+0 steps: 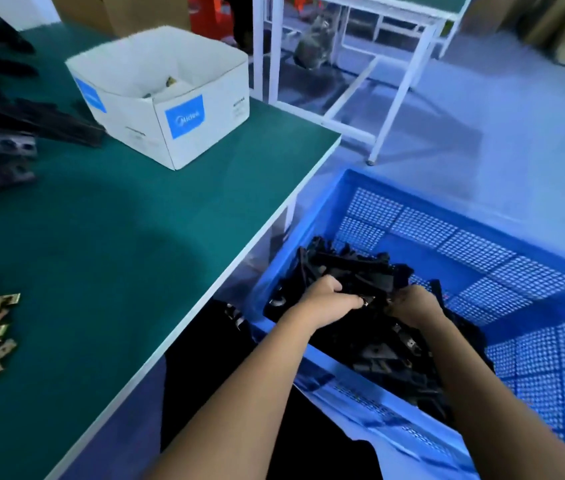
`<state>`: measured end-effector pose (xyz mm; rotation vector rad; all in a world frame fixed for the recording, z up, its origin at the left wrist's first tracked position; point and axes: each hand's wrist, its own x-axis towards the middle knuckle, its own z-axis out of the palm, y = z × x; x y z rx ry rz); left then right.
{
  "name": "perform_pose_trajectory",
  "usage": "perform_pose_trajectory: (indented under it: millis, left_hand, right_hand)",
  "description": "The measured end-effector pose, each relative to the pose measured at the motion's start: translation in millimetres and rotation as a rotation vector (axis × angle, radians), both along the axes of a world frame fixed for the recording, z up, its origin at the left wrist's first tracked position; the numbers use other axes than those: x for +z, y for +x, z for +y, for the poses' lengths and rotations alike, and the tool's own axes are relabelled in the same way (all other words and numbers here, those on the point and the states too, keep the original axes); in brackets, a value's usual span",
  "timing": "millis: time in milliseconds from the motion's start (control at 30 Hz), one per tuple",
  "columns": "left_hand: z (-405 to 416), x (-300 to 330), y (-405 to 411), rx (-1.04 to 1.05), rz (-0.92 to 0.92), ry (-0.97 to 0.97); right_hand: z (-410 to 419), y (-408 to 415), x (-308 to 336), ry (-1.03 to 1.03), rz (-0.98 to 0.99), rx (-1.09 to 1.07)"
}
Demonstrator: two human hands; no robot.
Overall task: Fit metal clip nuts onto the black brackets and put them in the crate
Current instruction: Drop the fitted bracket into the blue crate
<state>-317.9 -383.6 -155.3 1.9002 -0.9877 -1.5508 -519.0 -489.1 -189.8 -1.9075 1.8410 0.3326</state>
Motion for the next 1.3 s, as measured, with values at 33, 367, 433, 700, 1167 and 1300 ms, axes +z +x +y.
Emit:
perform_pose_trajectory:
  millis: [33, 367, 433, 700, 1167, 1300]
  left_hand:
    - [0.1, 1.4, 3.1, 0.001, -0.035, -0.028]
    - [1.3, 140.4, 61.6, 0.309, -0.295, -0.862]
    - [18.4, 172.3, 86.2, 0.406, -0.32, -0.987]
    - [146.0, 205.8, 216.1, 0.833, -0.536, -1.012]
    - [393.7, 156.2, 344.4, 1.683, -0.941, -0.716]
    - [412.0, 149.0, 357.1, 1.923, -0.886, -0.677]
  right_hand:
    - [0.4, 3.8, 5.6, -0.045, -0.031, -0.045]
    - [22.0, 150.9, 148.3, -0.599, -0.547, 0.119]
    - [39.2, 189.2, 180.4, -0.676, -0.628, 0.238]
    - [152.4, 353.3, 236.5, -0.576, -0.783, 0.836]
    - [413.0, 548.0, 201.9, -0.36, -0.841, 1.407]
    - [442.9, 579.5, 194.0, -0.509, -0.684, 1.327]
